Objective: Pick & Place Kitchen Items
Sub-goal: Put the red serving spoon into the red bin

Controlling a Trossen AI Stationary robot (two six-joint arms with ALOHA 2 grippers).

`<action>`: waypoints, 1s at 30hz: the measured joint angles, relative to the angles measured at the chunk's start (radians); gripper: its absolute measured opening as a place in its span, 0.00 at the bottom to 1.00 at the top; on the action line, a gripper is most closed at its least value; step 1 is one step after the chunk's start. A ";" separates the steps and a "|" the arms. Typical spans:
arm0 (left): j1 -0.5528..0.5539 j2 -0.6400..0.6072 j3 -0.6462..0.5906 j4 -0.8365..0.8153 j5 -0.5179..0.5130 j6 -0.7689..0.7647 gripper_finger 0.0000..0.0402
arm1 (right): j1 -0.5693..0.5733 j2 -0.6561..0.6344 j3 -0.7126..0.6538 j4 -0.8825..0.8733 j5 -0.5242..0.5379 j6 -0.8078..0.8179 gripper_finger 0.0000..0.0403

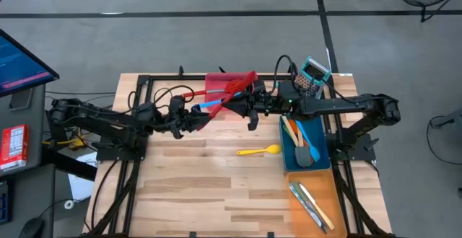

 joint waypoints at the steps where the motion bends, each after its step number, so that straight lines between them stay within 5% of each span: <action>1: 0.003 0.000 0.000 0.000 0.000 0.000 0.19 | -0.001 0.000 0.000 0.000 0.002 0.006 0.06; 30: 0.034 0.000 0.000 -0.010 0.025 -0.068 0.22 | 0.035 0.002 0.000 -0.011 0.058 0.073 0.06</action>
